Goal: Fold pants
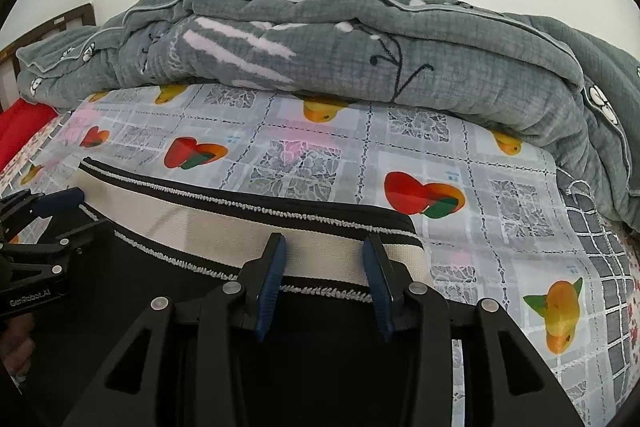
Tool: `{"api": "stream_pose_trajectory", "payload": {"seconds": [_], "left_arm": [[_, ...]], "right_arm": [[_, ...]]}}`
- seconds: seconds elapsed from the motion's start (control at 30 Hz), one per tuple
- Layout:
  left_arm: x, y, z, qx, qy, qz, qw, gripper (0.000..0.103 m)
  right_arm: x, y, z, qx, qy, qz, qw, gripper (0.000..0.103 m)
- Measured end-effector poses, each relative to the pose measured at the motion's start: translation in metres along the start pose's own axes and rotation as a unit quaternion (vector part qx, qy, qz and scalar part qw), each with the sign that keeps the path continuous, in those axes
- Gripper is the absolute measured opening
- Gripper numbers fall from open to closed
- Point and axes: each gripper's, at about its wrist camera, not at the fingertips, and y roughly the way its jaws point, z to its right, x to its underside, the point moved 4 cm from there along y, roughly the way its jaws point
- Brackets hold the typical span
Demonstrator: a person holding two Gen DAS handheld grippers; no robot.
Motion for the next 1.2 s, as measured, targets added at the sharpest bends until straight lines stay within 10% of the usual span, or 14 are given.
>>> {"api": "stream_pose_trajectory", "payload": {"seconds": [1.2], "left_arm": [[-0.0007,0.0039,0.0006,-0.006,0.003,0.000,1.0000,0.069]], "right_arm": [[-0.0012,0.0013,-0.0035,0.012,-0.003,0.006,1.000,0.041]]}}
